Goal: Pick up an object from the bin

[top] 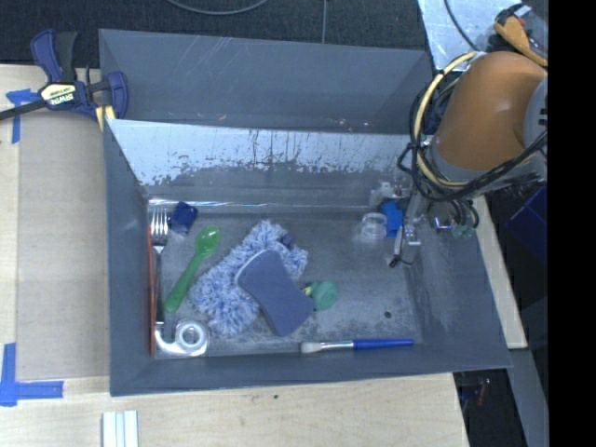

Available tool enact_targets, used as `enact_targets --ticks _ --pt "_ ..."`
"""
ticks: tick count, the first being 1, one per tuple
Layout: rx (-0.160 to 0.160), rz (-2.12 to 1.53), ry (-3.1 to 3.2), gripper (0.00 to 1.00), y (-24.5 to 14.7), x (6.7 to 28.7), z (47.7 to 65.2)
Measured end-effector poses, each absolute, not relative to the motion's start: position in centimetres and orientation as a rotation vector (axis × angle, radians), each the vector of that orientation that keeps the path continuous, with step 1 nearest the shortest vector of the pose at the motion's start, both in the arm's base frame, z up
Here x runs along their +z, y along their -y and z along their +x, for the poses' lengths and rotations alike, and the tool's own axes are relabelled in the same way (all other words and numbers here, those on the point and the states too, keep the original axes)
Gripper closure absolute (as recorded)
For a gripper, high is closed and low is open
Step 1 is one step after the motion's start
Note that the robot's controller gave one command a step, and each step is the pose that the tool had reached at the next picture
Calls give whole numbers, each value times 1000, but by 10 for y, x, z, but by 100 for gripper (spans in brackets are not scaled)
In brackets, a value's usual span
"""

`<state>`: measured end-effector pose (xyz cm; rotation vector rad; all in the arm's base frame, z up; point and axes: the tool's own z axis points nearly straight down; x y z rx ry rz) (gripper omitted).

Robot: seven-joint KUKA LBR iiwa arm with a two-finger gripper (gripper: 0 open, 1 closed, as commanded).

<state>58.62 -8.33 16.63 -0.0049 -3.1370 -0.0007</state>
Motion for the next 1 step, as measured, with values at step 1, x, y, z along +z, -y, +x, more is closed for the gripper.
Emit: enact_targets --ticks 1 --pt "1 -1 3145 0 83 171 588"
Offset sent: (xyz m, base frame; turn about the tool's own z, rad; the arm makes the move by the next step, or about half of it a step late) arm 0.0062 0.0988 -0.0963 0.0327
